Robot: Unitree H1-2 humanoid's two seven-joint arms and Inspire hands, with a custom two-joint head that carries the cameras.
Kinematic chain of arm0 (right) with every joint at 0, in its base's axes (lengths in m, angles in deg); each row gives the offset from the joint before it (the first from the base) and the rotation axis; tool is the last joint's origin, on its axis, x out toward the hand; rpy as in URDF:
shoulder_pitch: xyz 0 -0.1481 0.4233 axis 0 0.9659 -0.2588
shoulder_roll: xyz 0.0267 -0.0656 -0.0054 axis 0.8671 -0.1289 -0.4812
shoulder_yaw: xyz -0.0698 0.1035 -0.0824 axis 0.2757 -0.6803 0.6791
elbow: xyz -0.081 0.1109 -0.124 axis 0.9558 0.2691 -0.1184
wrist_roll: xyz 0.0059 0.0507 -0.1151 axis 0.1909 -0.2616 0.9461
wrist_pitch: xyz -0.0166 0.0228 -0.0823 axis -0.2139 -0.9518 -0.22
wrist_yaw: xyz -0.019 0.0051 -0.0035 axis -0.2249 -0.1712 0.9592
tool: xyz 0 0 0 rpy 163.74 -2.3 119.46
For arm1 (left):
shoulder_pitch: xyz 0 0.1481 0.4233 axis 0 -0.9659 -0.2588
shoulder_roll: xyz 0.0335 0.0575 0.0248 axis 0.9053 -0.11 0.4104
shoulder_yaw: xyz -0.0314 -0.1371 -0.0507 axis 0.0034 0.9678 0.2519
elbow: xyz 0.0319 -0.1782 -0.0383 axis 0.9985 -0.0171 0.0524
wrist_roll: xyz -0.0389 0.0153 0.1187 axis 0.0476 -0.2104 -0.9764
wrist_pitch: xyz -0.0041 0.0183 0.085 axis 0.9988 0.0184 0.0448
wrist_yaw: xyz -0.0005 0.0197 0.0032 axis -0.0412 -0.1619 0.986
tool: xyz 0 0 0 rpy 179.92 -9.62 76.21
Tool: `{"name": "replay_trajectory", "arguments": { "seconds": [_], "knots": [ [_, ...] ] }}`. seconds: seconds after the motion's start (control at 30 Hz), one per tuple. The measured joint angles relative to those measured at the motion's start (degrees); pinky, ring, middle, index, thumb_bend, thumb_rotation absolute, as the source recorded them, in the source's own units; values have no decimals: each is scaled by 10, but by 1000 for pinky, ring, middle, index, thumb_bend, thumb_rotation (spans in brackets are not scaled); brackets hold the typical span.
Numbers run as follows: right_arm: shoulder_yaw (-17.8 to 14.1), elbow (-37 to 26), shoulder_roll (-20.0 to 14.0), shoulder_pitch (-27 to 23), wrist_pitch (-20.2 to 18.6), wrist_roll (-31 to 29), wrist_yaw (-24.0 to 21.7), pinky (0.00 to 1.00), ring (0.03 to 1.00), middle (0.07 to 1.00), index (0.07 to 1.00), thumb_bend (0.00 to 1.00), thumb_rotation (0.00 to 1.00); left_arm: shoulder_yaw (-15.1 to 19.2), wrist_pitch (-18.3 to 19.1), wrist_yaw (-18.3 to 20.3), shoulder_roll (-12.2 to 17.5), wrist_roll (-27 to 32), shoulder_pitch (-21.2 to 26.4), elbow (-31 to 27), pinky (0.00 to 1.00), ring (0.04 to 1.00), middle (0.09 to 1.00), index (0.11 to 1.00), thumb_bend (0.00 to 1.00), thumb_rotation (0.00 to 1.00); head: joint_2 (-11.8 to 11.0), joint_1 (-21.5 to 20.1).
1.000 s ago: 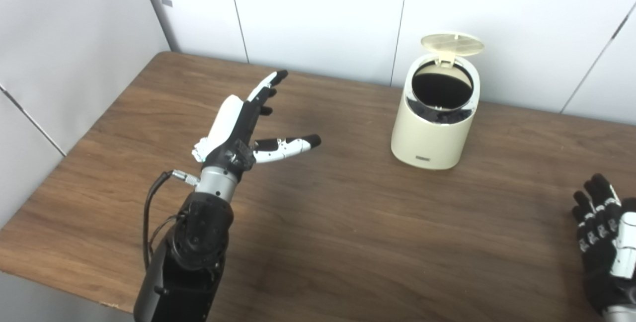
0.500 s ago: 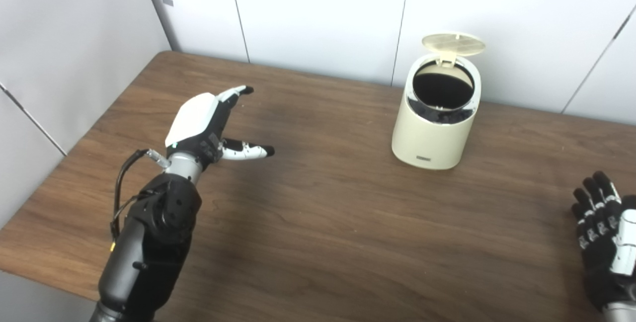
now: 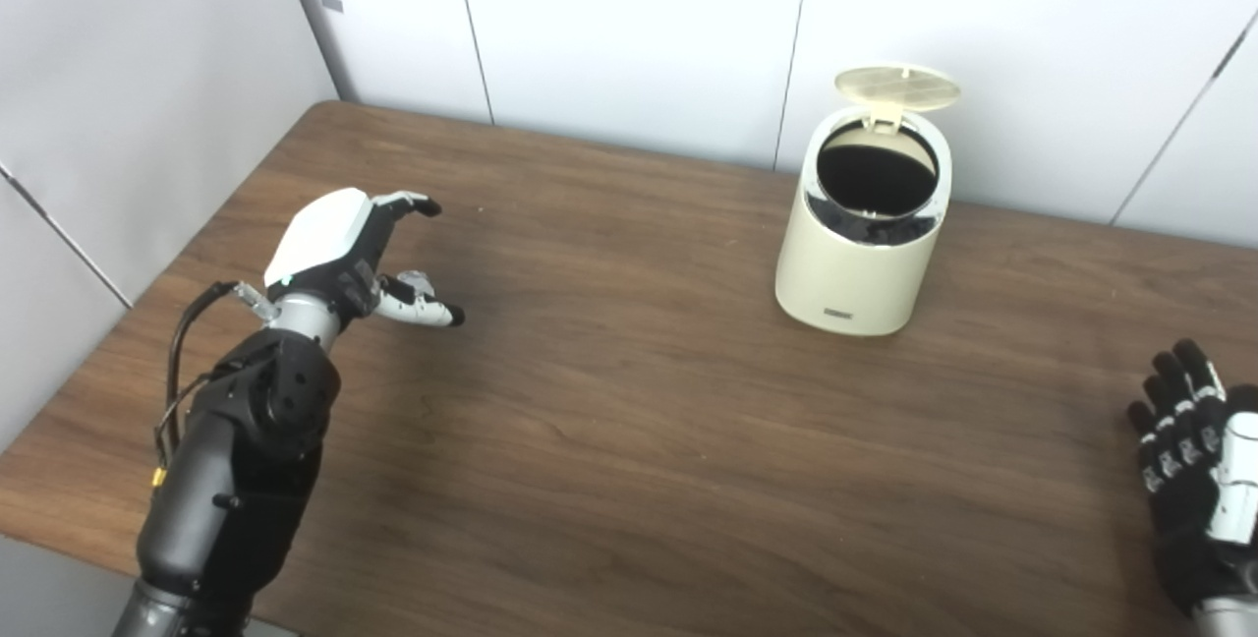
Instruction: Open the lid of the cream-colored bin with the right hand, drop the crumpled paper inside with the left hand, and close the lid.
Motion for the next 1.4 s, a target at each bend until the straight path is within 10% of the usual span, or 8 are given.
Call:
{"name": "replay_trajectory", "arguments": {
  "seconds": [1.4],
  "knots": [
    [4,15,-3,-4,12,-9,-14,1000,1000,980,992,360,1000,-3,0,43,-5,-53,26,89,600,722,769,776,870,91,11,-11]
  ]
}}
